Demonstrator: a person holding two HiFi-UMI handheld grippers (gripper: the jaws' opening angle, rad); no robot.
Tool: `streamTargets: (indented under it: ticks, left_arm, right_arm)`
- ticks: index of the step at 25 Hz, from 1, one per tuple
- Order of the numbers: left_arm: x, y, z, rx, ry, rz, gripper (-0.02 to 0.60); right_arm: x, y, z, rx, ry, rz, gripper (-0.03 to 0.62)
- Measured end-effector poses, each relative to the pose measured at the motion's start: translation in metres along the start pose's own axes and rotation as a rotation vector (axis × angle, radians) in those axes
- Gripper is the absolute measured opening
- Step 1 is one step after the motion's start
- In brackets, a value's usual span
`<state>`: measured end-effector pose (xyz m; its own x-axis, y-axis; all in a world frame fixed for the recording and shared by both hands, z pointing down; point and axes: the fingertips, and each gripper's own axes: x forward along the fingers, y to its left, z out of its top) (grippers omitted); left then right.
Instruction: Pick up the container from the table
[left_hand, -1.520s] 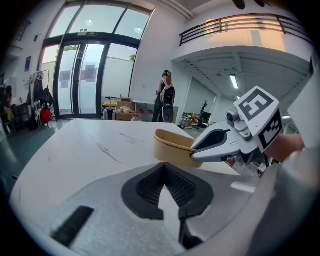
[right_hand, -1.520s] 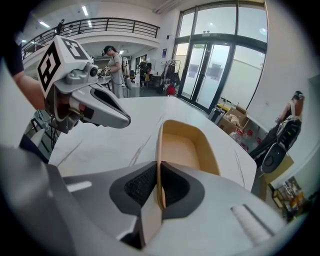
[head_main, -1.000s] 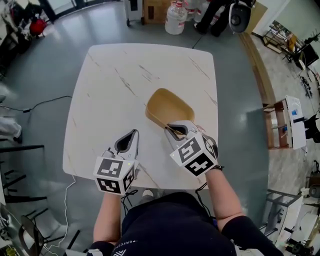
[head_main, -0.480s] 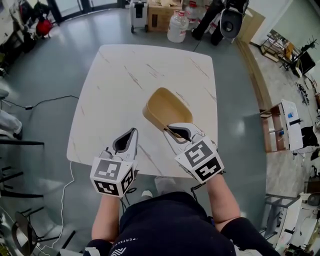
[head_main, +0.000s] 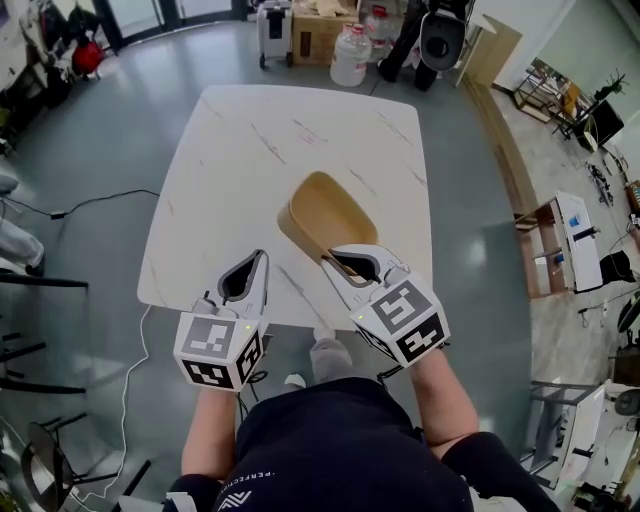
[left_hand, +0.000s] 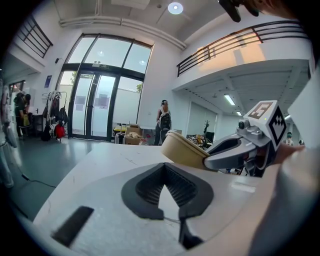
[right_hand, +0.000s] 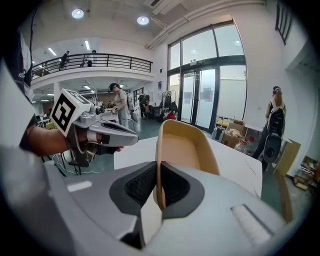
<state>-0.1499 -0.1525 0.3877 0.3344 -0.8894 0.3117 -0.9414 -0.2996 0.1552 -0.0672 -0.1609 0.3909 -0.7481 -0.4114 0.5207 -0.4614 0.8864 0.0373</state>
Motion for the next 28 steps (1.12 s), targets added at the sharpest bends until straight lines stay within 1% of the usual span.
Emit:
streamTargets:
  ticks: [9, 14, 19, 28]
  left_arm:
    - [-0.027, 0.001, -0.005, -0.001, -0.016, 0.014, -0.005]
    - [-0.033, -0.003, -0.007, 0.007, -0.02, 0.013, -0.005]
    - [-0.039, -0.001, -0.005, 0.012, -0.02, 0.015, -0.005]
    - [-0.037, -0.005, -0.005, 0.018, -0.013, 0.013, -0.005]
  right_arm:
    - [-0.013, 0.027, 0.008, 0.046, -0.065, 0.022, 0.025]
    - [-0.019, 0.035, 0.009, 0.054, -0.085, 0.029, 0.023]
    - [-0.019, 0.041, 0.014, 0.063, -0.099, 0.031, 0.023]
    - [-0.024, 0.037, 0.017, 0.095, -0.131, 0.041, 0.023]
